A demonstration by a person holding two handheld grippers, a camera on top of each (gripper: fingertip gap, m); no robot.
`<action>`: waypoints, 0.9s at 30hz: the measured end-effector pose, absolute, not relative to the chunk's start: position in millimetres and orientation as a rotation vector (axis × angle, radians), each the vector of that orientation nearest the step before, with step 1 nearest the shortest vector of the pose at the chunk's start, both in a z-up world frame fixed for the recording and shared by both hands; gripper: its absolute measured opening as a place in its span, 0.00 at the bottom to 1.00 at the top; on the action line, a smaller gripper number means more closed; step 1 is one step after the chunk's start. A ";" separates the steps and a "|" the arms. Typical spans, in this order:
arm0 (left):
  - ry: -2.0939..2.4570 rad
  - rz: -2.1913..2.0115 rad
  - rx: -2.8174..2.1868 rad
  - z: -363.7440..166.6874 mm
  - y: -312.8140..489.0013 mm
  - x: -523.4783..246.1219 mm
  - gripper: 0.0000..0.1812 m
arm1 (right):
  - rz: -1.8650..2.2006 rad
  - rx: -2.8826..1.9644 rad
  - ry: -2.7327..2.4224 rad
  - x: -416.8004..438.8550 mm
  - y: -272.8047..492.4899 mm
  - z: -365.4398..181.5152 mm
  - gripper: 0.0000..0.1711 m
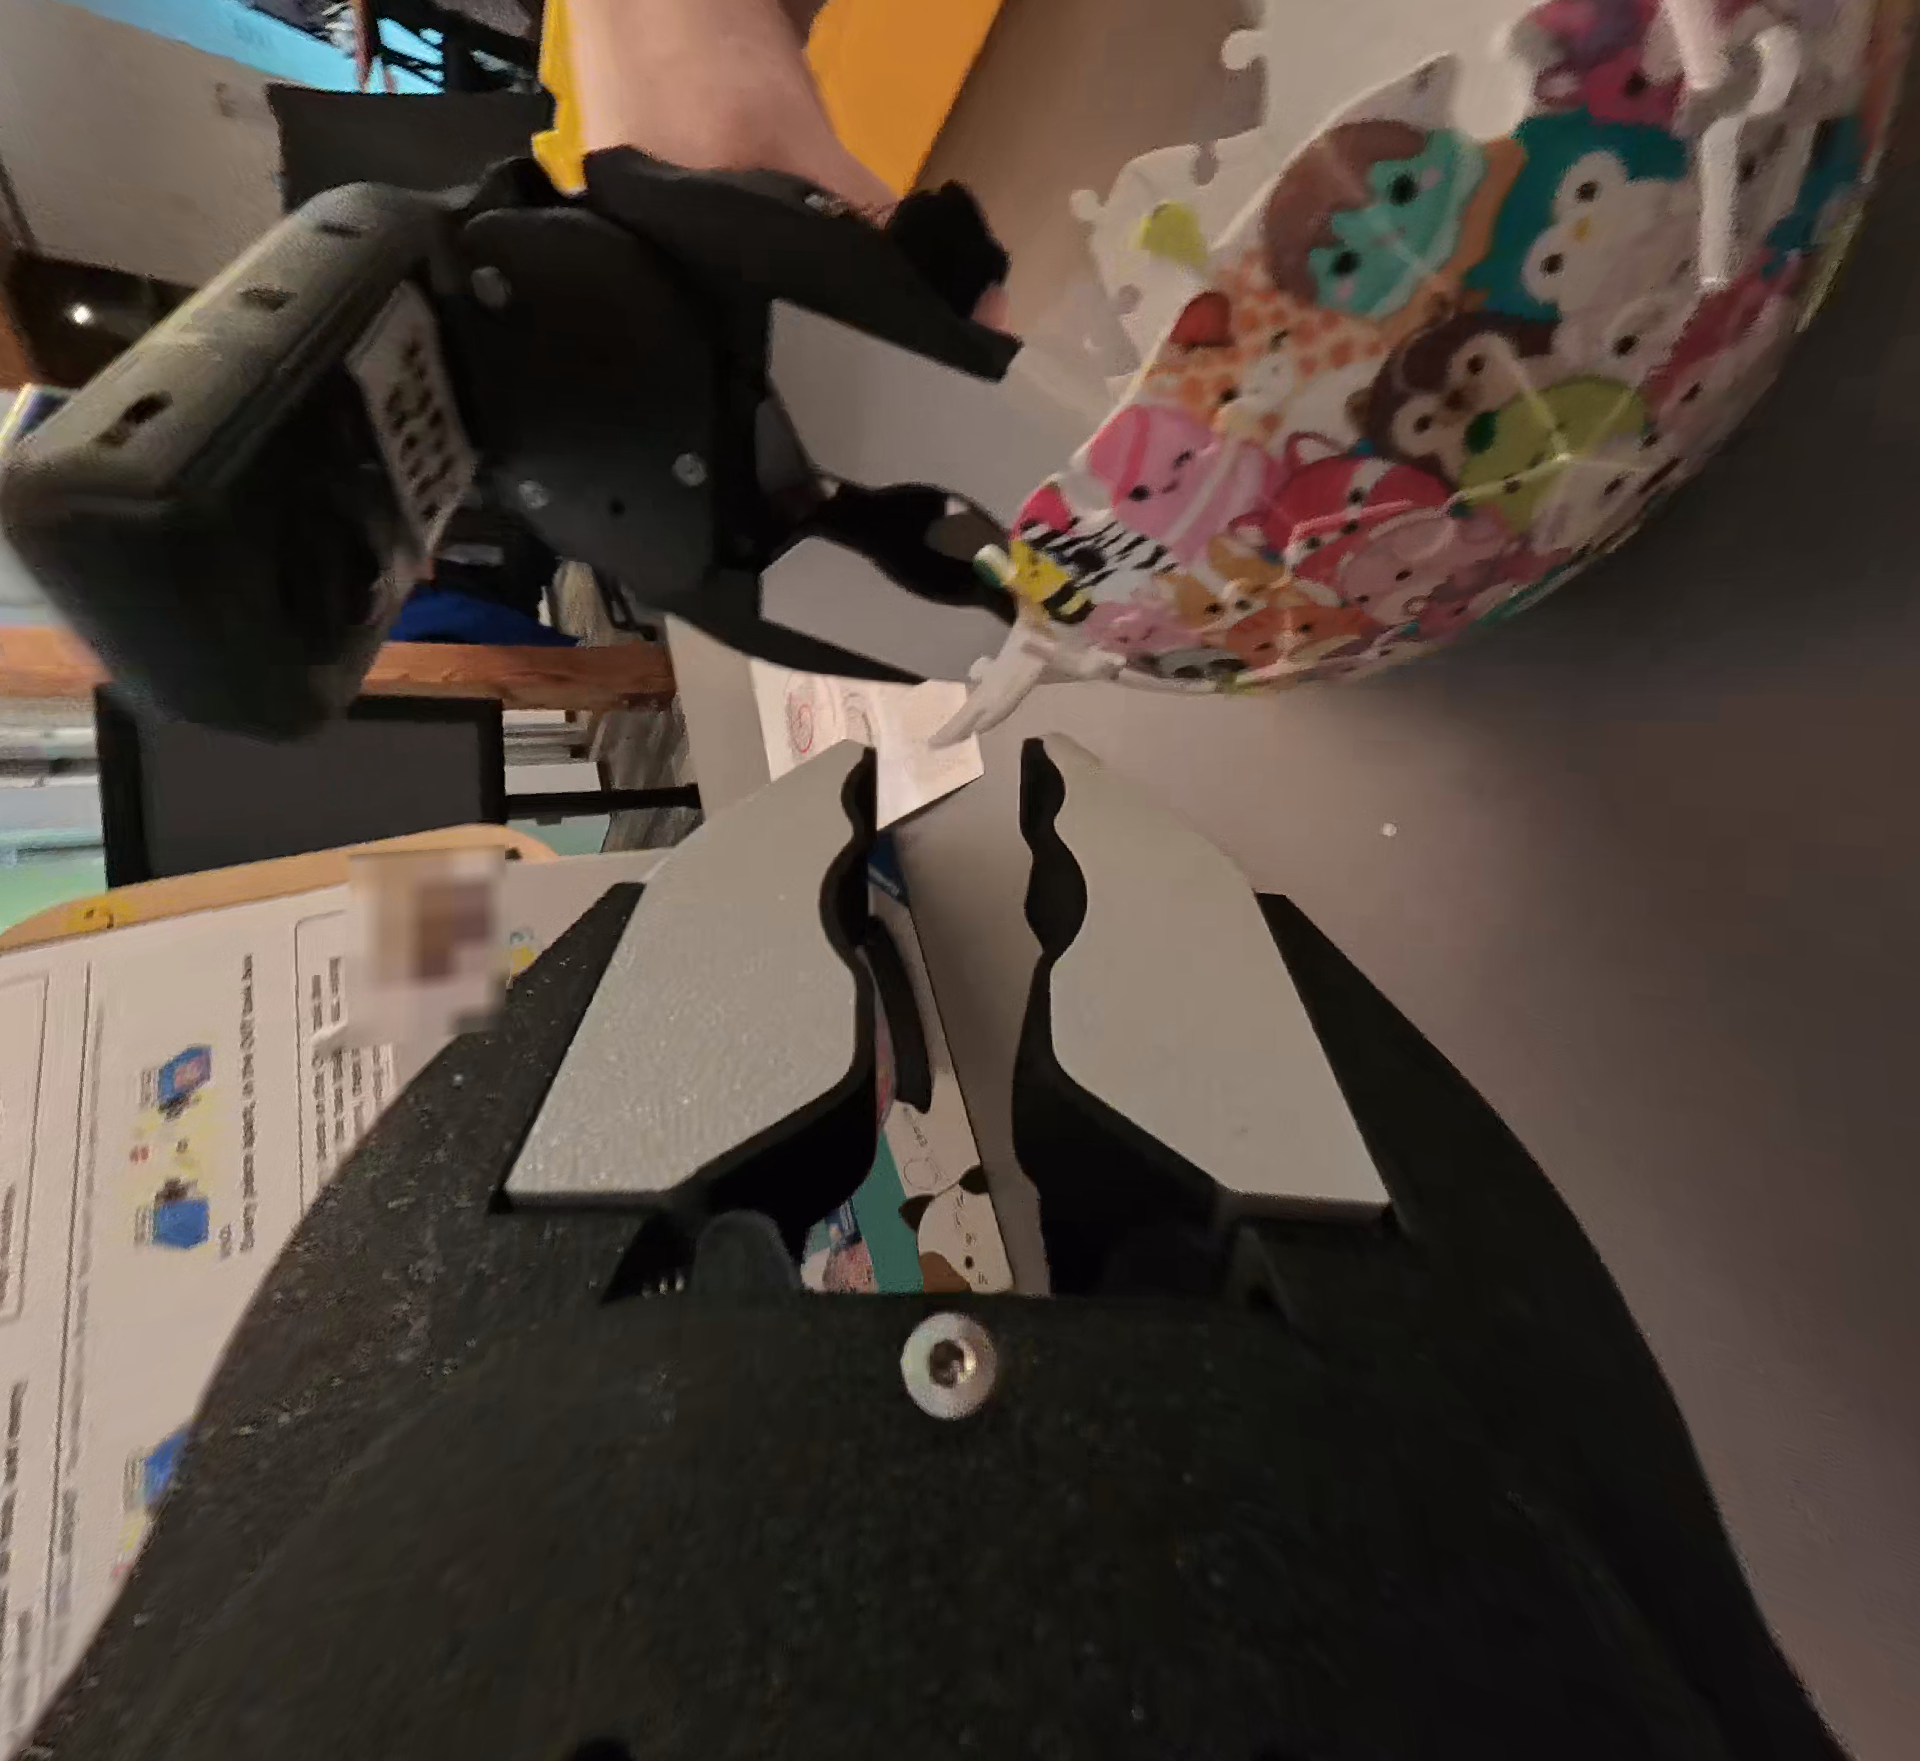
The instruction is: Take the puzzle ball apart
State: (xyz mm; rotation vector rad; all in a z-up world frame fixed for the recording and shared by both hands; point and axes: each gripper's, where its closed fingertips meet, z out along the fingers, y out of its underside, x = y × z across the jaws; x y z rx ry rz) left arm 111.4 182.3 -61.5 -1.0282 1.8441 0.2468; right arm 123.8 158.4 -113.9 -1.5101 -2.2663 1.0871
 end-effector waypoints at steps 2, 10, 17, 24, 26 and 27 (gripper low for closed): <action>1.779 0.228 -1.078 -53.2 184.5 102.8 0.15 | 1.138 -1.523 -2.256 125.6 157.6 -113.9 0.11; 1.145 -0.516 -1.572 -25.1 138.2 87.3 0.32 | 1.220 -1.849 -2.085 137.8 167.4 -120.0 0.04; 0.896 -0.745 -1.631 -35.0 94.4 102.6 0.50 | 1.108 -2.160 -1.813 159.4 173.7 -128.4 0.03; 0.654 -0.782 -1.769 -47.2 114.1 130.5 0.59 | 1.108 -2.379 -1.432 180.4 166.2 -133.9 0.04; 0.599 -0.808 -1.773 -41.7 119.7 135.0 0.54 | 1.110 -2.308 -1.417 185.1 163.9 -130.8 0.07; 0.597 -0.807 -1.795 -43.5 121.7 137.9 0.51 | 1.092 -2.266 -1.392 187.8 167.1 -128.3 0.10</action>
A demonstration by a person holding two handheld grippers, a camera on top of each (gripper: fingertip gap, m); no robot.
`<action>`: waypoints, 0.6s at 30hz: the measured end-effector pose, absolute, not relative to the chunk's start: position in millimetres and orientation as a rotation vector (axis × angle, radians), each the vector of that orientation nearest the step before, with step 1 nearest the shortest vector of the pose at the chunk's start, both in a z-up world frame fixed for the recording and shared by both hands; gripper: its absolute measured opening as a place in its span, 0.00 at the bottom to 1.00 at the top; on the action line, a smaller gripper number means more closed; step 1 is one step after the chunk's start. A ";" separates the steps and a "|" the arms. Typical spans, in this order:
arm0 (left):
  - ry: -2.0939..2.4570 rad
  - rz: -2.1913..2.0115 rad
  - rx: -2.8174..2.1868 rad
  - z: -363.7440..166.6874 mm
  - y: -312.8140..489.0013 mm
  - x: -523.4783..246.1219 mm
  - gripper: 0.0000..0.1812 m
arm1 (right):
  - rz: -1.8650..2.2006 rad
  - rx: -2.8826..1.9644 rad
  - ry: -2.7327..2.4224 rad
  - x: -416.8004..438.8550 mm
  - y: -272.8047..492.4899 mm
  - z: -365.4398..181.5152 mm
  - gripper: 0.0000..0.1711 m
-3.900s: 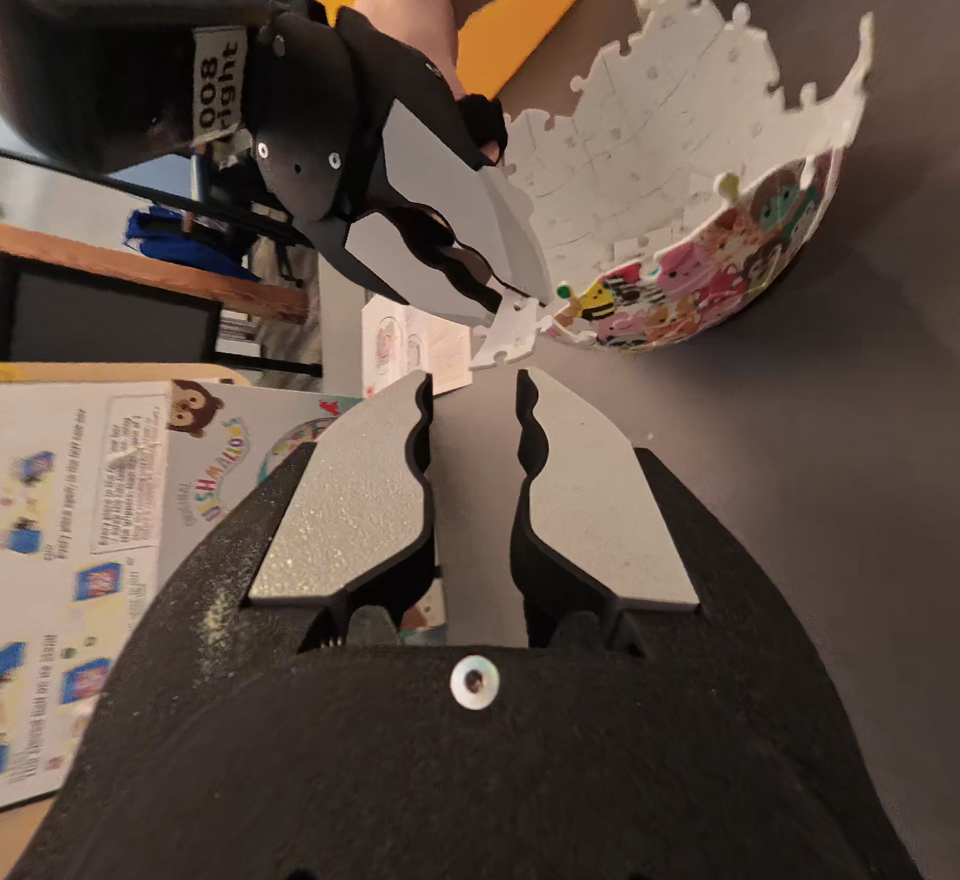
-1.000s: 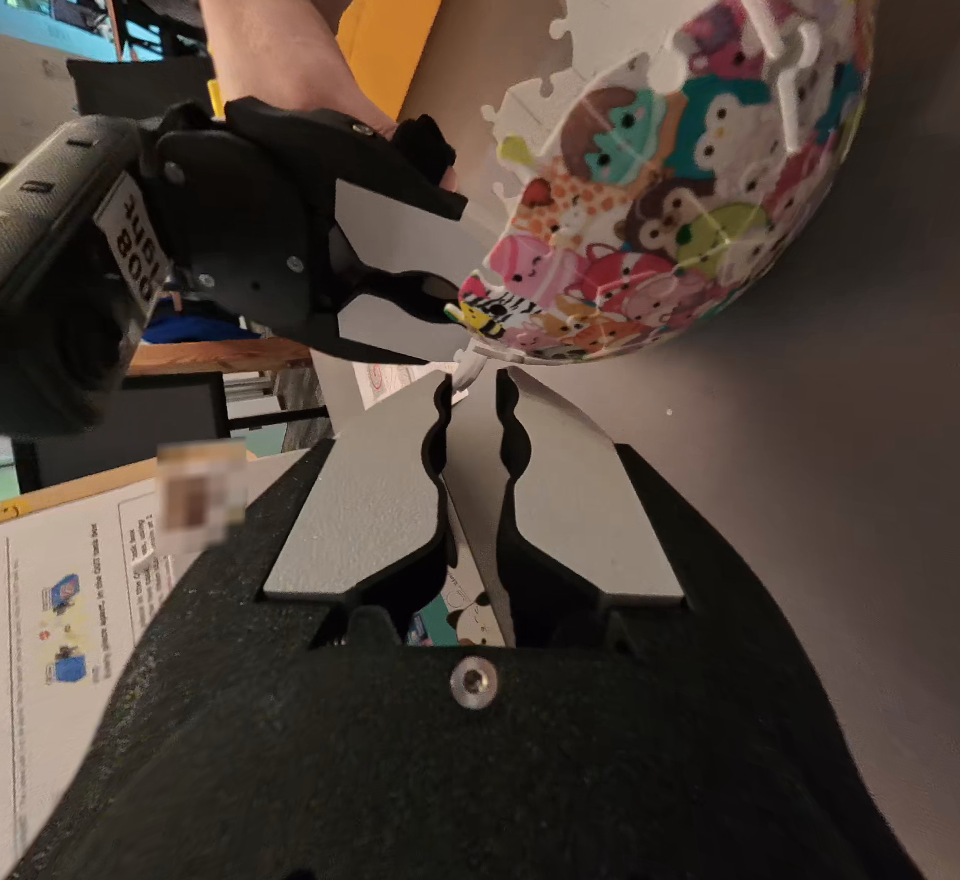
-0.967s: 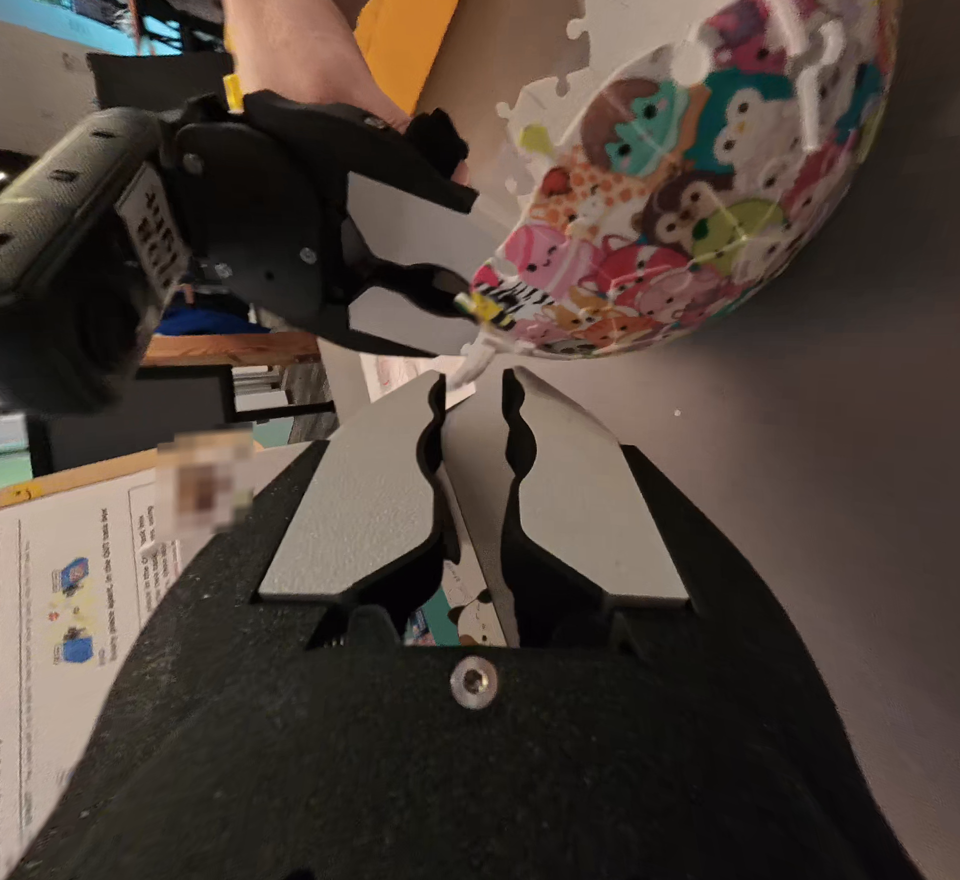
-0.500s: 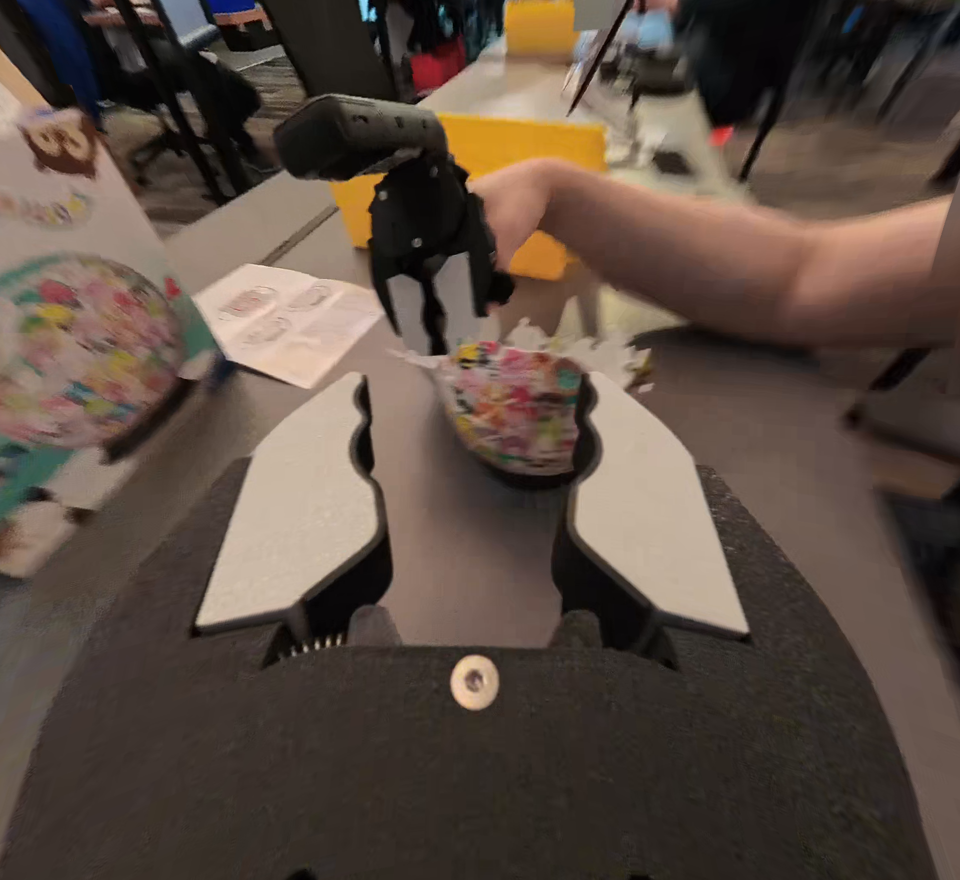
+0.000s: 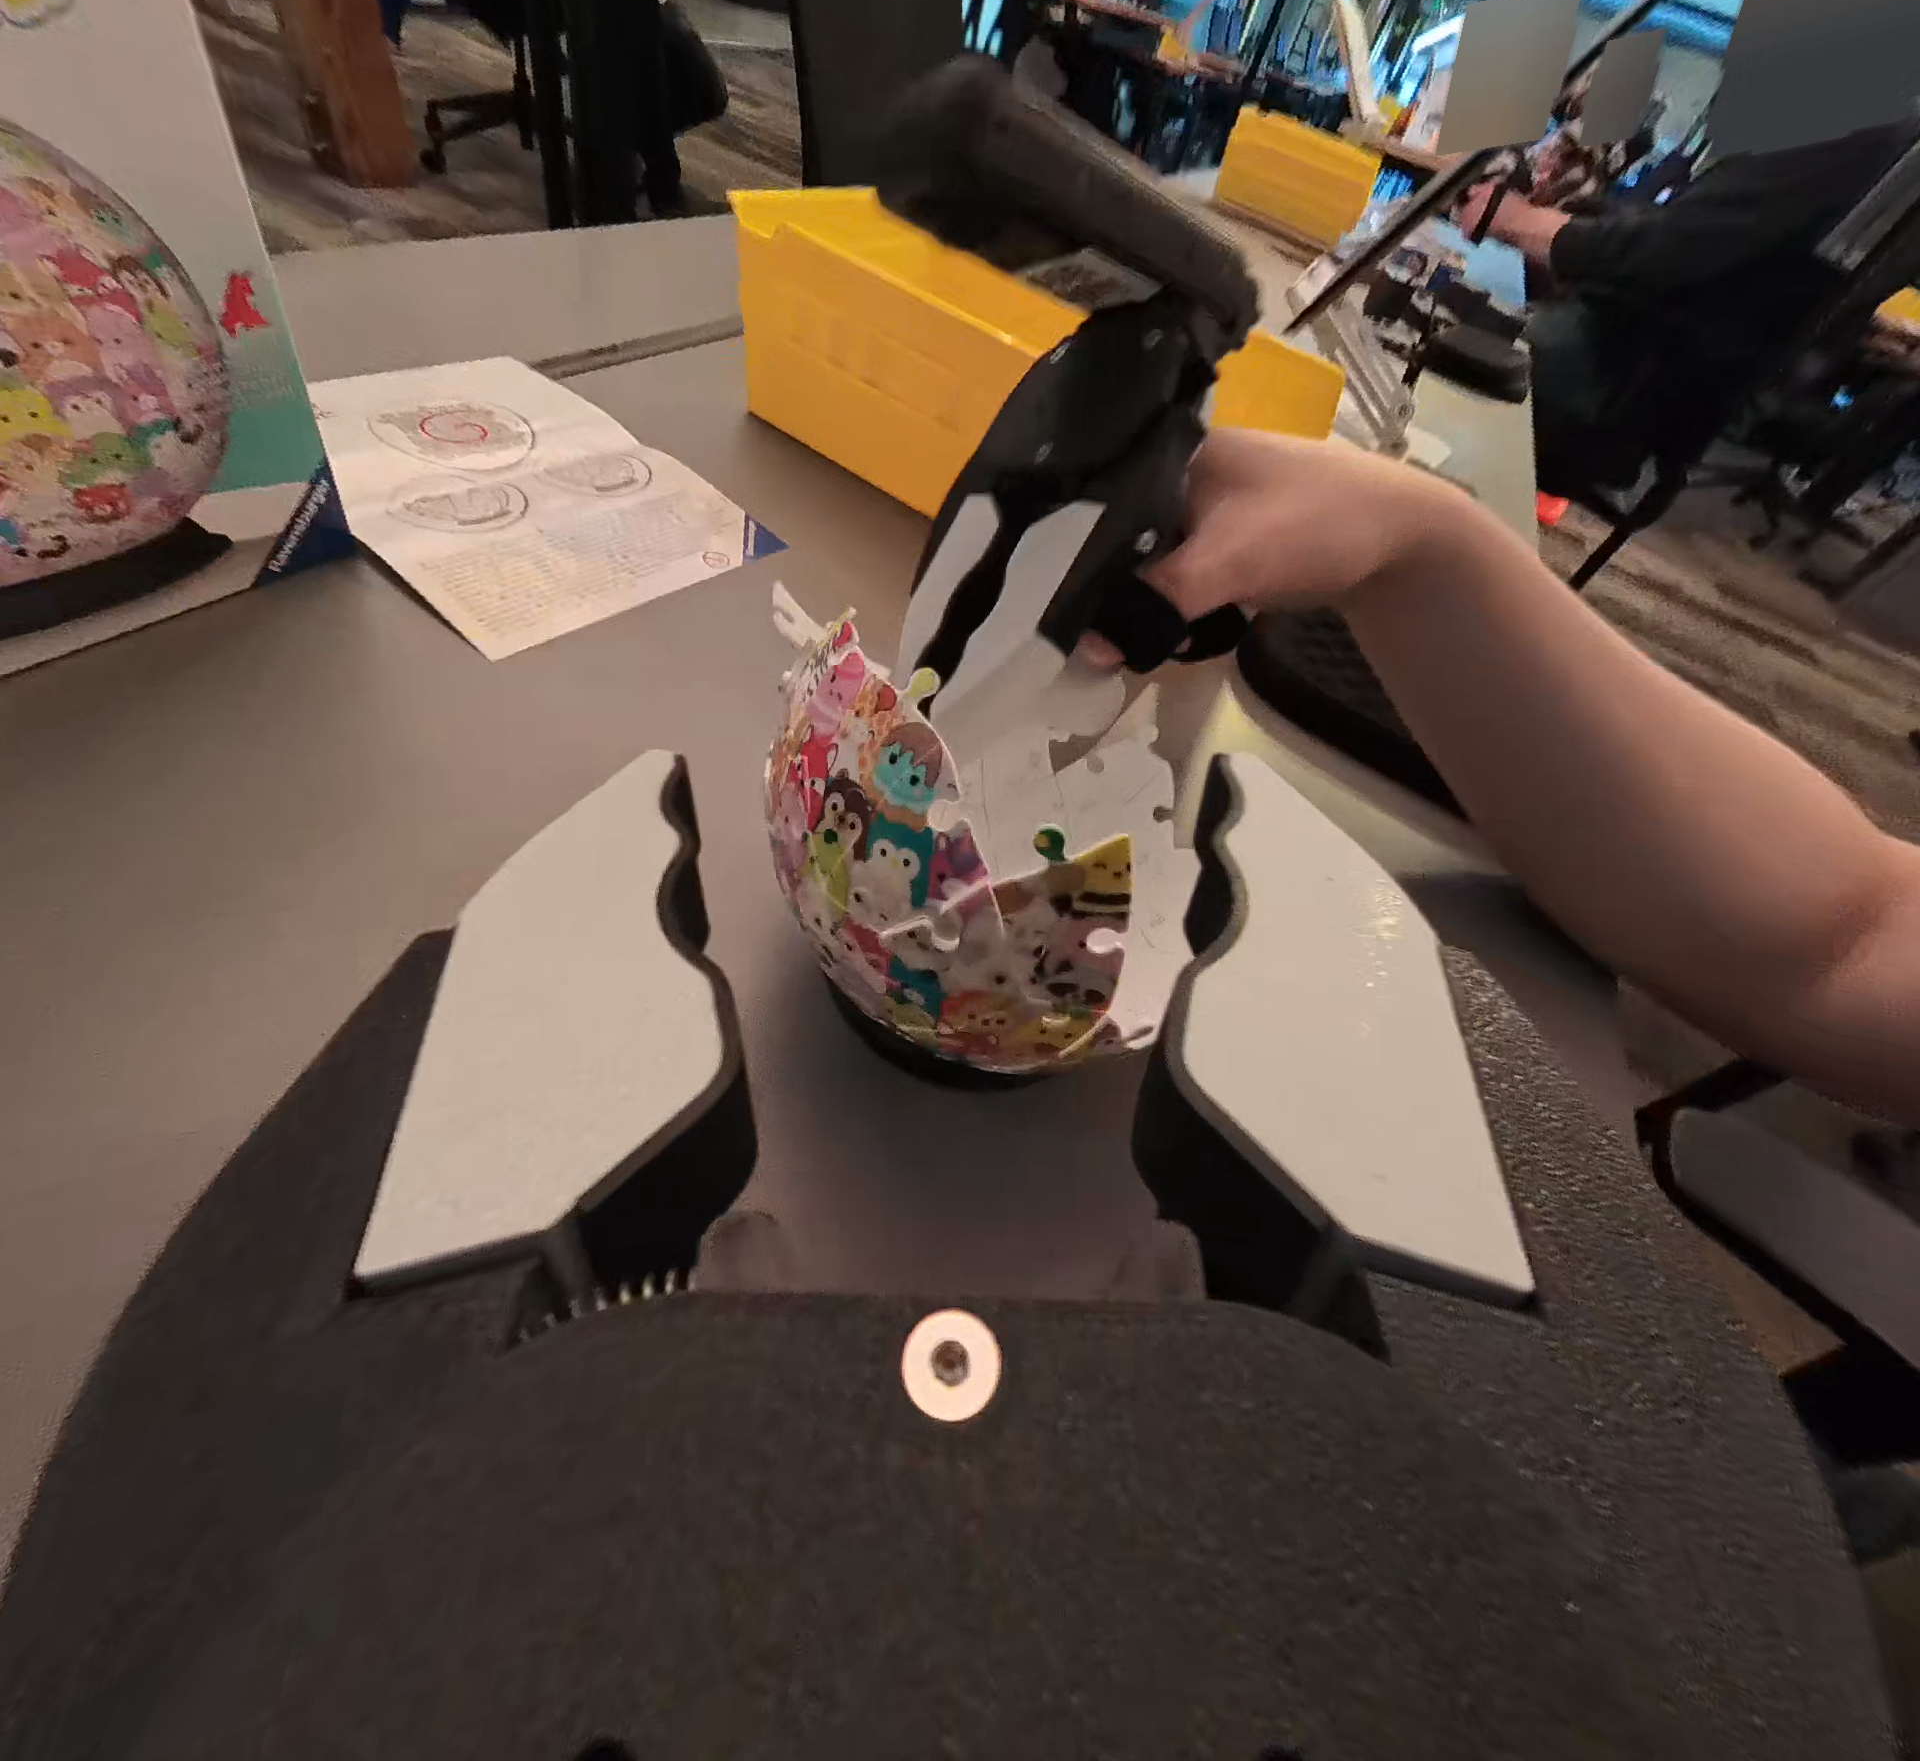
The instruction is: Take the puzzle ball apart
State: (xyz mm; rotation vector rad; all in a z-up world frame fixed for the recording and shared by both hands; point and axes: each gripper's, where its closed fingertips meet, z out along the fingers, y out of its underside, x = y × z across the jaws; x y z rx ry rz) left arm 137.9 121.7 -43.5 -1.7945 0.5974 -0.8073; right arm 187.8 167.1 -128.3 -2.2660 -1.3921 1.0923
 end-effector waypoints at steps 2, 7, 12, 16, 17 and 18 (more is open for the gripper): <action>0.639 -0.740 -1.860 -54.3 126.4 141.7 0.50 | 1.084 -2.174 -1.339 192.7 173.3 -117.5 0.15; 0.666 -0.698 -1.921 -68.5 130.7 146.9 0.45 | 1.306 -1.878 -1.039 184.1 197.7 -61.8 0.19; 0.709 -0.710 -1.922 -70.2 136.0 144.1 0.37 | 1.494 -1.974 -0.953 170.4 203.0 -75.4 0.24; 0.741 -0.677 -1.924 -72.9 140.4 139.5 0.34 | 1.486 -1.993 -0.933 181.6 201.1 -83.3 0.22; 0.737 -0.686 -1.925 -73.3 140.7 139.3 0.35 | 1.520 -2.011 -0.918 183.0 199.6 -85.4 0.22; 0.729 -0.697 -1.921 -73.1 140.9 139.3 0.34 | 1.540 -2.031 -0.907 184.1 198.8 -88.4 0.22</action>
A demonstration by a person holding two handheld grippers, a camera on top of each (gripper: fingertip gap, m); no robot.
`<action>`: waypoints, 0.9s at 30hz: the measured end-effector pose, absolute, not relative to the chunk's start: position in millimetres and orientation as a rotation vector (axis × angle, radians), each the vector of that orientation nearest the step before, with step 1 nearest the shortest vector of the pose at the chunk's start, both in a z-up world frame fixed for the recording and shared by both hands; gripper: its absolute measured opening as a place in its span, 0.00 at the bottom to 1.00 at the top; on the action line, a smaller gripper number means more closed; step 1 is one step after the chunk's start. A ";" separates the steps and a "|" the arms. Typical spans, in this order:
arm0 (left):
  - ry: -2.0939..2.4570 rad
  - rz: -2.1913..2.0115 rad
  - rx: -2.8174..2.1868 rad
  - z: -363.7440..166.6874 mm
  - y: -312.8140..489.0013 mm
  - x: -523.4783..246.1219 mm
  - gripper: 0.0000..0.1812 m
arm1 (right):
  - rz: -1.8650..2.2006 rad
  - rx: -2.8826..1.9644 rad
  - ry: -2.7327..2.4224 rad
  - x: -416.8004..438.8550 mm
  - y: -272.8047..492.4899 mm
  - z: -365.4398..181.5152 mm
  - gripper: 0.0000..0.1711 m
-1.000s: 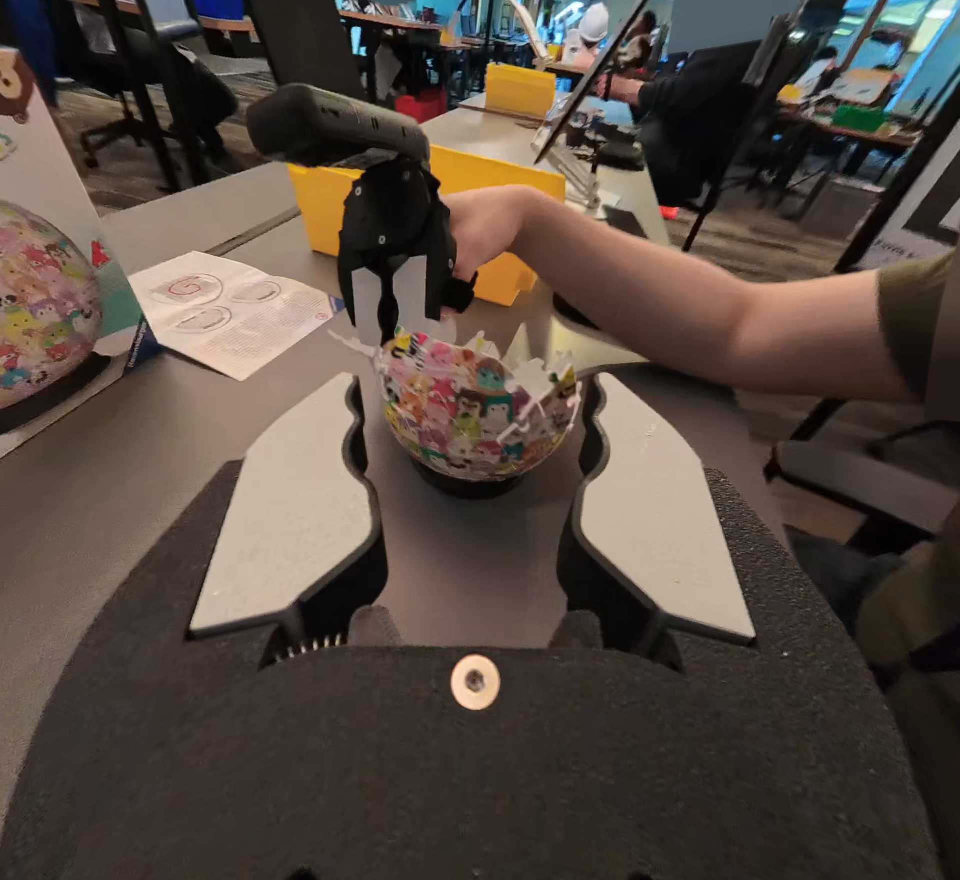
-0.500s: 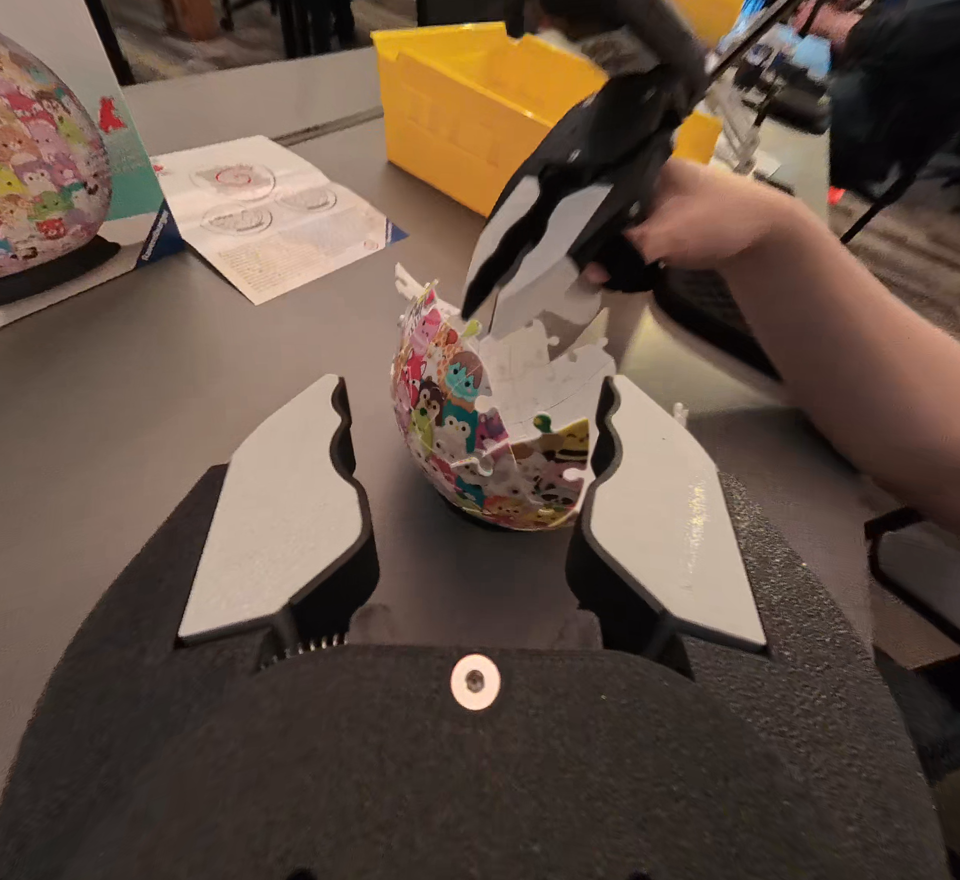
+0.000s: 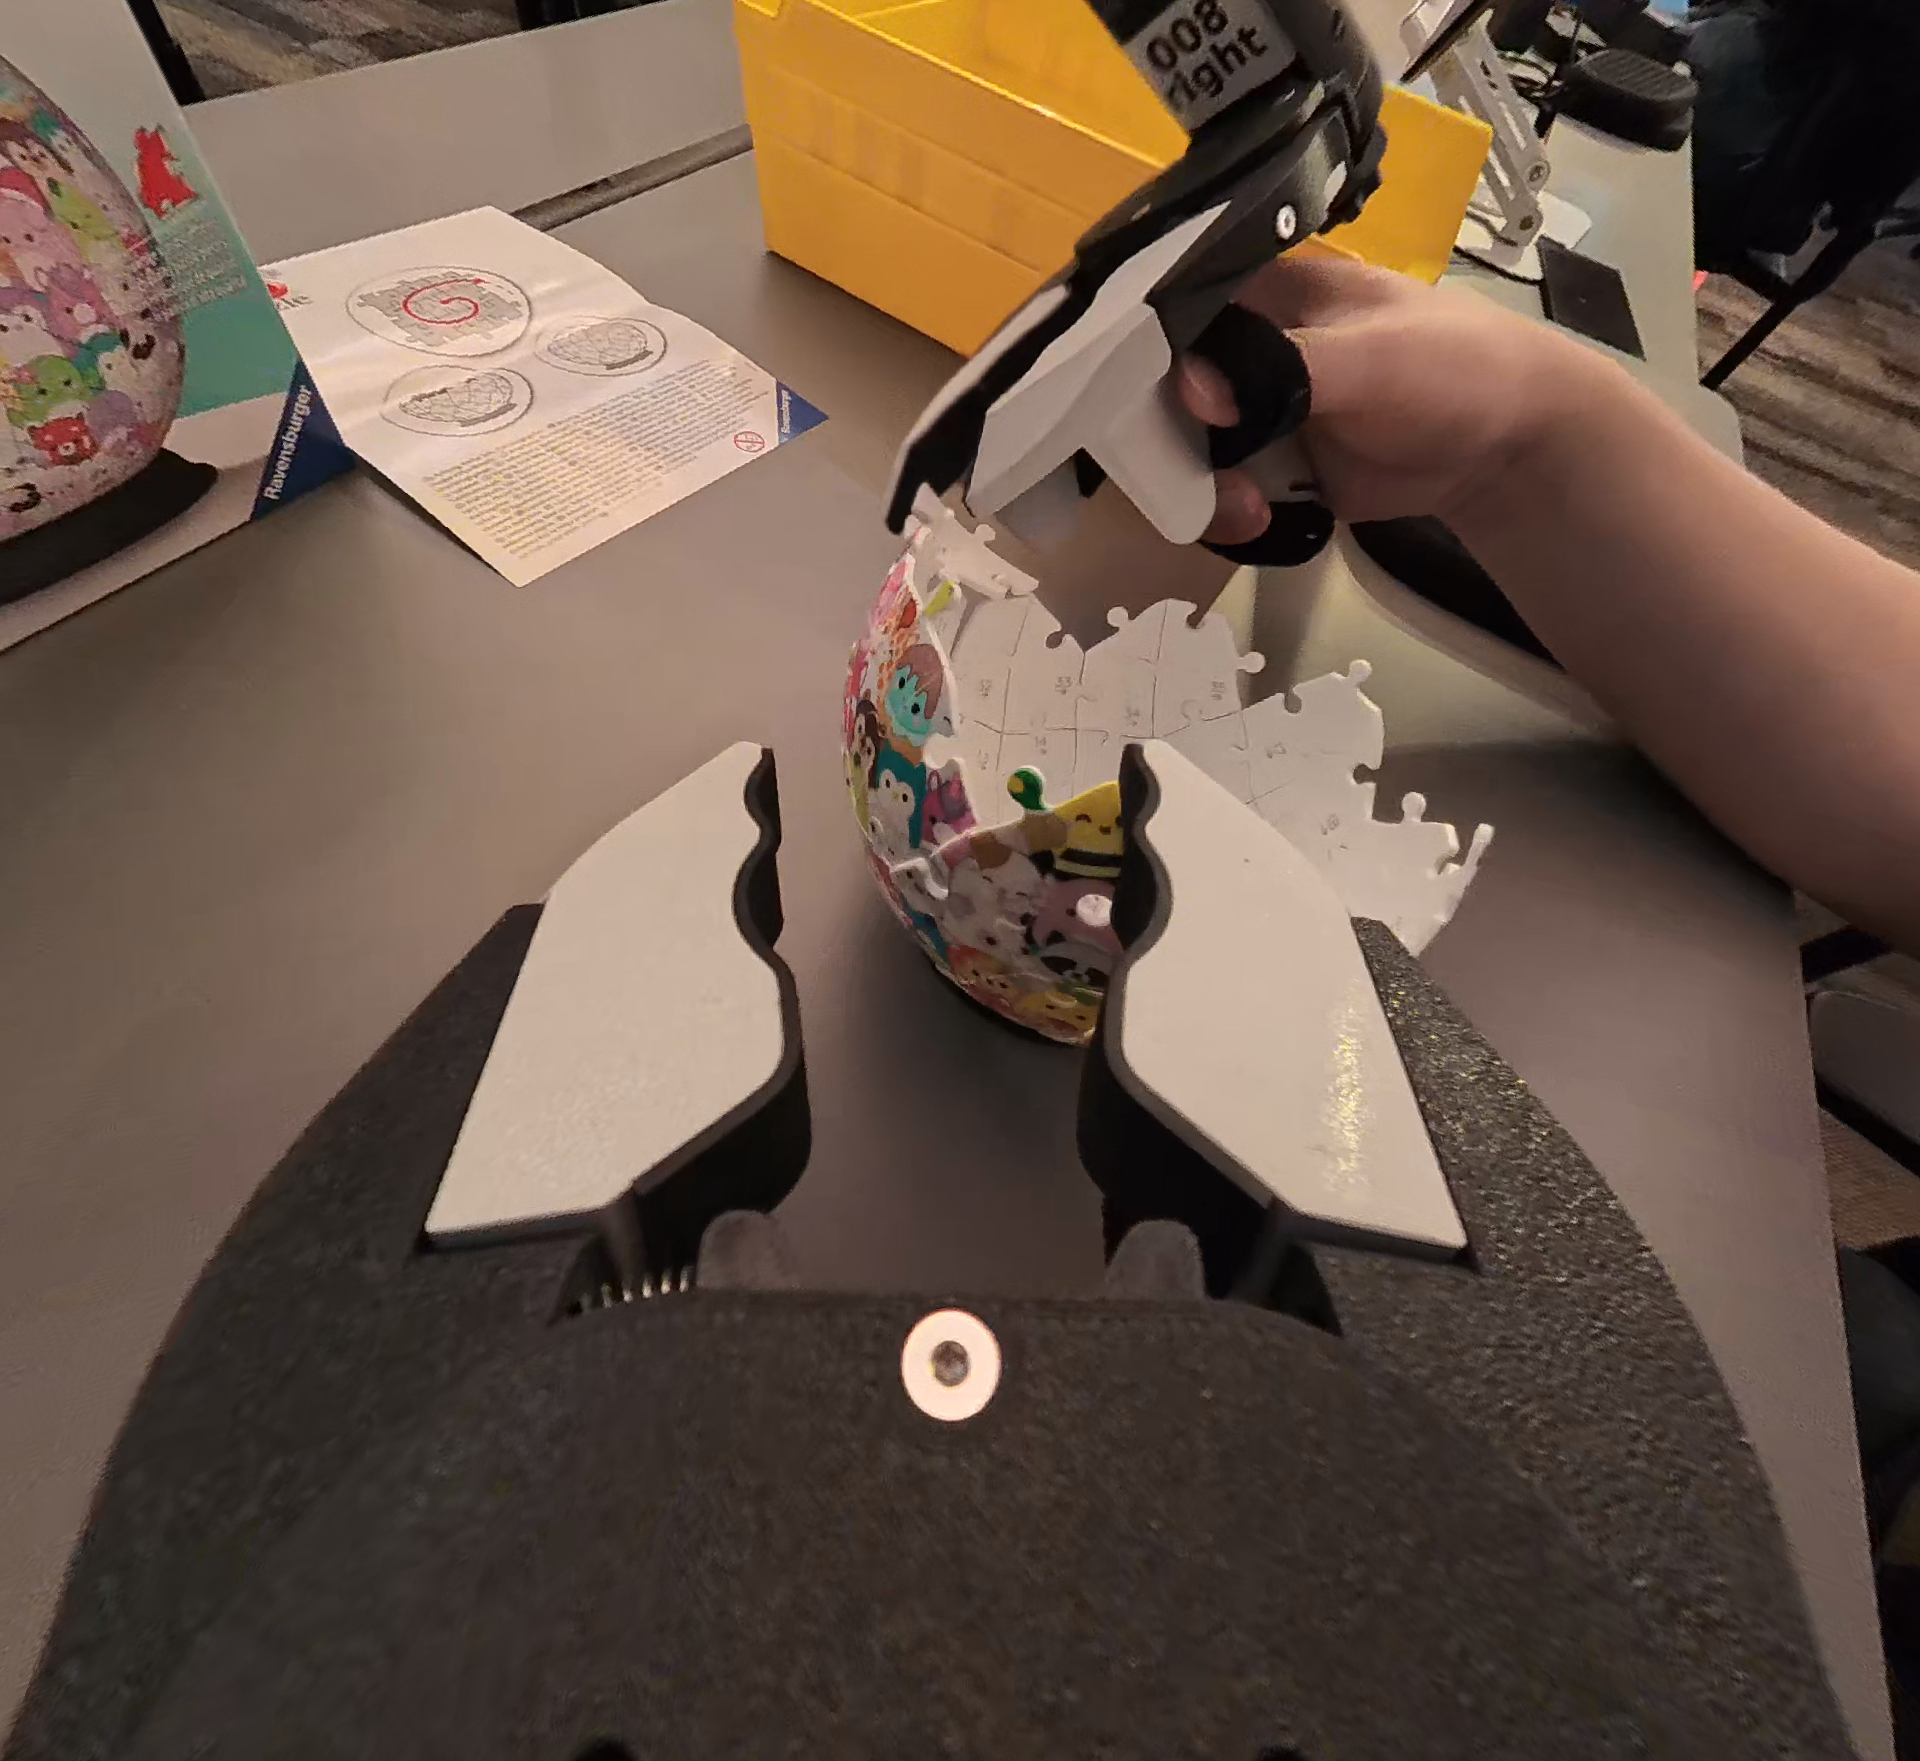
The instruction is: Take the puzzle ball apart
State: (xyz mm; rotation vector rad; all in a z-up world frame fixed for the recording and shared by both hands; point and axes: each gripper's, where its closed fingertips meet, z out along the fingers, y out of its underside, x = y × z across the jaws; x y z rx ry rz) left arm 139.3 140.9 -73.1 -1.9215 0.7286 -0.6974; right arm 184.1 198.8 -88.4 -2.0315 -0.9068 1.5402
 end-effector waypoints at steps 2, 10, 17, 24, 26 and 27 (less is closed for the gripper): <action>0.727 -0.716 -1.906 -73.2 140.1 140.6 0.33 | 1.528 -2.052 -0.893 185.7 200.7 -92.7 0.21; 0.731 -0.751 -1.898 -77.7 140.6 144.2 0.33 | 1.470 -2.051 -1.014 184.9 192.2 -96.6 0.08; 0.794 -0.724 -1.910 -84.8 148.6 139.1 0.28 | 1.242 -1.887 -1.193 195.2 182.7 -82.7 0.02; 0.879 -0.821 -1.919 -82.2 148.2 146.1 0.26 | 0.858 -1.552 -1.408 194.9 176.5 -73.6 0.02; 0.901 -0.824 -1.929 -82.1 148.7 148.9 0.26 | 0.815 -1.520 -1.435 194.0 176.3 -73.9 0.02; 0.916 -0.818 -1.931 -82.1 149.4 149.8 0.26 | 0.807 -1.512 -1.442 194.3 175.9 -73.8 0.02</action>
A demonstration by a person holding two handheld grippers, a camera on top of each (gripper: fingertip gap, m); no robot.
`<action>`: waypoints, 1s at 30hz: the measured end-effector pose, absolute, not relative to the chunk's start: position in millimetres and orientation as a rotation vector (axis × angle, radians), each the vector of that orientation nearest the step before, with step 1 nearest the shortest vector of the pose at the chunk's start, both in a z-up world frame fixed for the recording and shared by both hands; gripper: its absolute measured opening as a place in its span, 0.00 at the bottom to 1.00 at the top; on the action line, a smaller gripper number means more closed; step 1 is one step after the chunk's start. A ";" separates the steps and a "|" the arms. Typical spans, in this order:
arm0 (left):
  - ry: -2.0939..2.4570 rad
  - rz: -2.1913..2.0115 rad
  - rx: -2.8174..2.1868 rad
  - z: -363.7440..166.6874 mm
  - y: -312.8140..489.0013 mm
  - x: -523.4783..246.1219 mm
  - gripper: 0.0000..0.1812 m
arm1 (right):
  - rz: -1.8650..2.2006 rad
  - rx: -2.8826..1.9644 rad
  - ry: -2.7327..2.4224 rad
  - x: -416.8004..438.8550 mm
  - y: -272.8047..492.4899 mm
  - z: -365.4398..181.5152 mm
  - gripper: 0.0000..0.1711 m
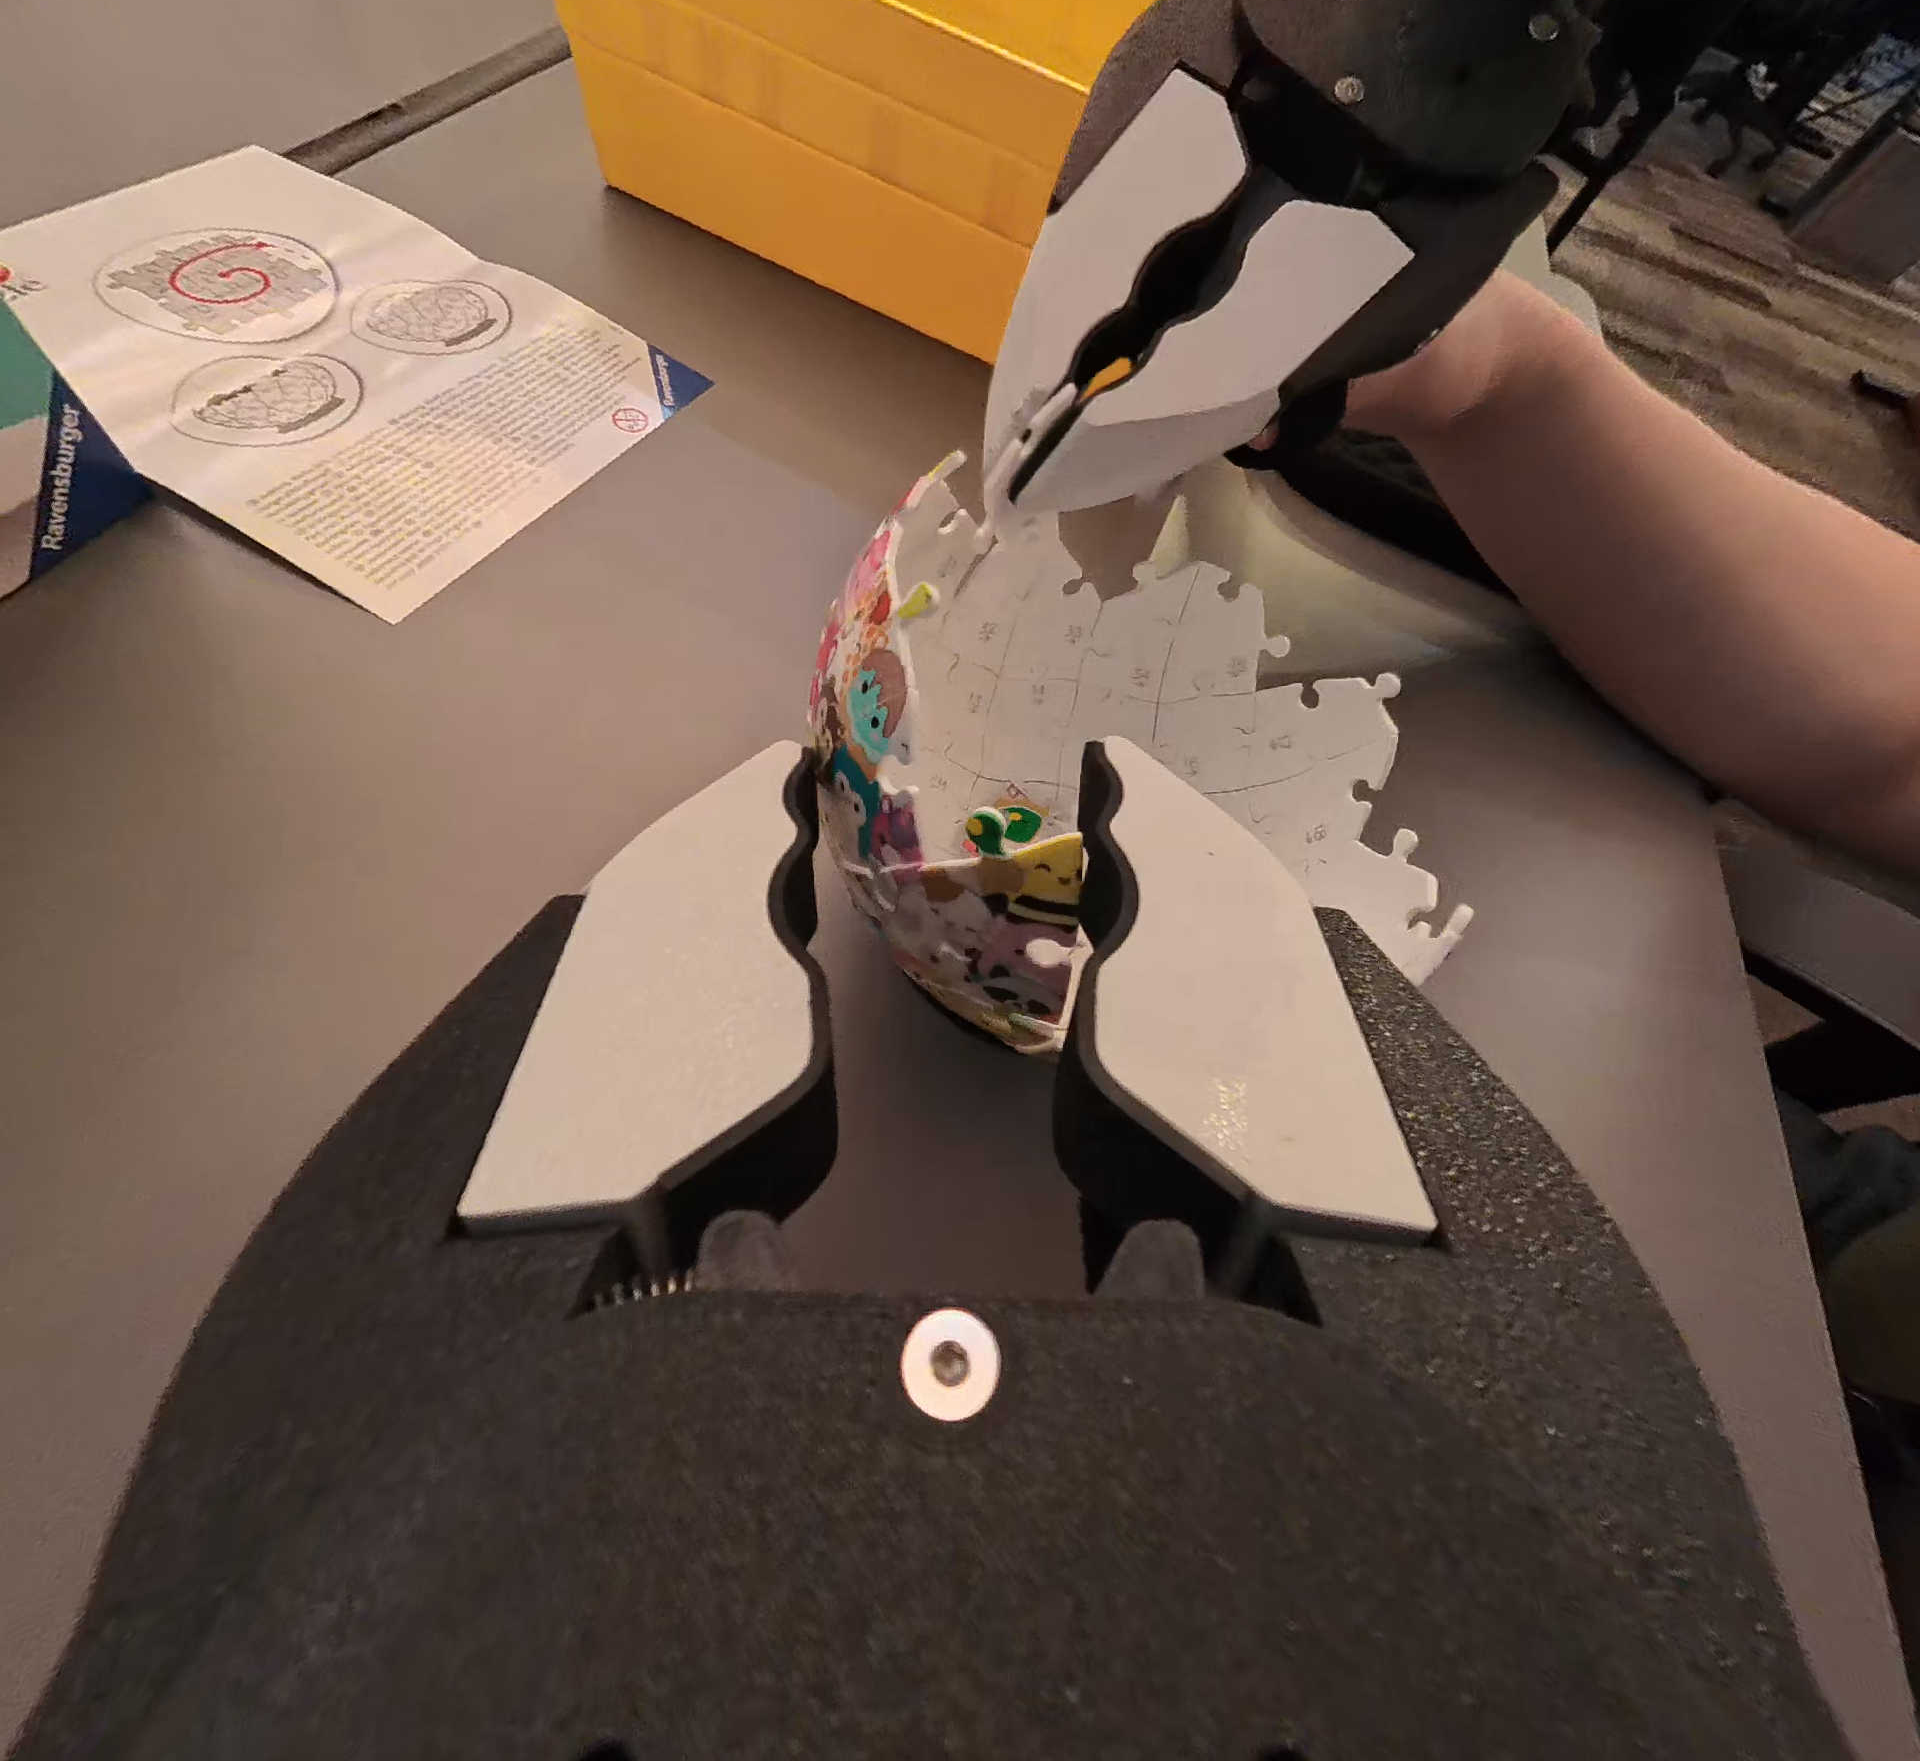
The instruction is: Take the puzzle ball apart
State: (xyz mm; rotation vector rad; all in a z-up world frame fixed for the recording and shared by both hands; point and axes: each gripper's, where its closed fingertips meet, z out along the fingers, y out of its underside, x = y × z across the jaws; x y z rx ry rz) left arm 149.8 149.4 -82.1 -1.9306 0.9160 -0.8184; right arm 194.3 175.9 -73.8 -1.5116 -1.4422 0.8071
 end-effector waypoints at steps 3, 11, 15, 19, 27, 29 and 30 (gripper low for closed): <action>0.964 -0.802 -1.935 -82.8 152.0 150.8 0.26 | 0.927 -1.666 -1.350 197.0 180.9 -74.7 0.02; 1.092 -0.815 -1.965 -83.1 157.6 155.1 0.26 | 0.766 -1.582 -1.533 200.0 175.8 -76.8 0.02; 1.139 -0.819 -1.977 -84.5 159.4 151.9 0.26 | 0.781 -1.629 -1.551 197.4 178.8 -75.1 0.02; 1.177 -0.812 -1.983 -88.5 157.8 149.8 0.26 | 0.850 -1.900 -1.414 196.1 187.0 -75.9 0.02; 1.186 -0.771 -1.994 -91.6 153.1 153.8 0.25 | 0.676 -1.993 -1.232 201.5 183.3 -76.2 0.02; 1.203 -0.766 -1.988 -92.1 151.5 153.8 0.25 | 0.725 -1.945 -1.283 200.9 178.5 -75.6 0.02; 1.209 -0.774 -1.988 -92.0 150.6 153.9 0.25 | 0.729 -1.888 -1.343 200.9 175.6 -75.5 0.02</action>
